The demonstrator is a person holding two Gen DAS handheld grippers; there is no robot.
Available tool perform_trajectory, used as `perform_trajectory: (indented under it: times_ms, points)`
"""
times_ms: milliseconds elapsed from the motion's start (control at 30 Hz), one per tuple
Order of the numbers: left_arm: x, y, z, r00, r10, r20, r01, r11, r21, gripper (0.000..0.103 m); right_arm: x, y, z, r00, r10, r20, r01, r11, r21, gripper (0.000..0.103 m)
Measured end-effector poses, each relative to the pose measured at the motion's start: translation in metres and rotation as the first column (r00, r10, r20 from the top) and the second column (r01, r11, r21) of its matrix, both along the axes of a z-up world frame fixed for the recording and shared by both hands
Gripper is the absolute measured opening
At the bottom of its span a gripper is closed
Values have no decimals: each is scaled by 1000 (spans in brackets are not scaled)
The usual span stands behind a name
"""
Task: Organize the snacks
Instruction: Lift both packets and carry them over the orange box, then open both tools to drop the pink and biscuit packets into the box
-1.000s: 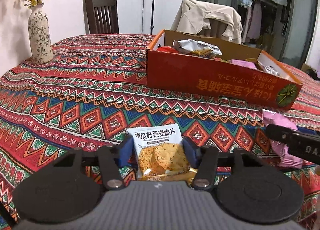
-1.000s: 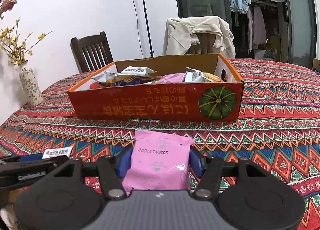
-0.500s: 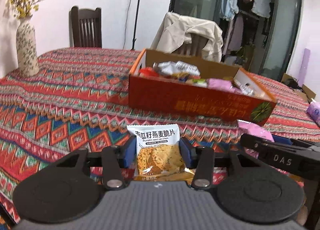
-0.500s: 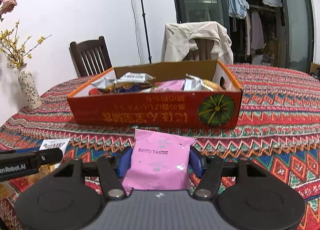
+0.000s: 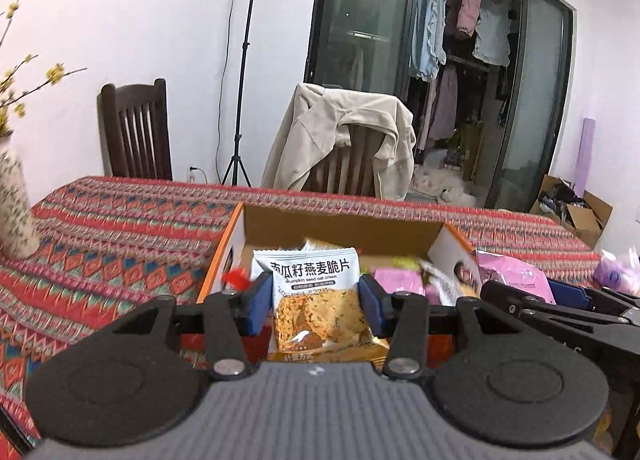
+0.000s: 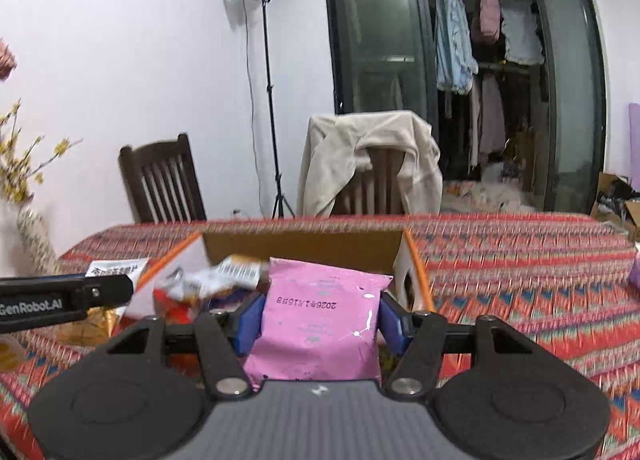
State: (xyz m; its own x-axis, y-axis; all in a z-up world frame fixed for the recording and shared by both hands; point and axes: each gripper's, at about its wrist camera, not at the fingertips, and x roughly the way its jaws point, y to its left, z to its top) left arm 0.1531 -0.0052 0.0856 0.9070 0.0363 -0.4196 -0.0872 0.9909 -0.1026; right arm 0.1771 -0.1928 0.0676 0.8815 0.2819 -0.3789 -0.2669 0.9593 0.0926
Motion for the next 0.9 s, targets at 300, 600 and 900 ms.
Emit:
perform_trajectory:
  times_ms: [300, 600, 900]
  points:
    - [67, -7, 8, 999, 30, 22, -30, 999, 10, 48, 64, 2, 8, 999, -31, 17, 31, 999, 14, 60]
    - [136, 13, -29, 996, 85, -26, -86, 996, -5, 48, 125, 10, -24, 999, -53, 2, 53, 998, -25, 60]
    - [144, 21, -56, 999, 19, -27, -20, 1000, -18, 49, 141, 2, -47, 998, -27, -53, 28, 1000, 14, 60]
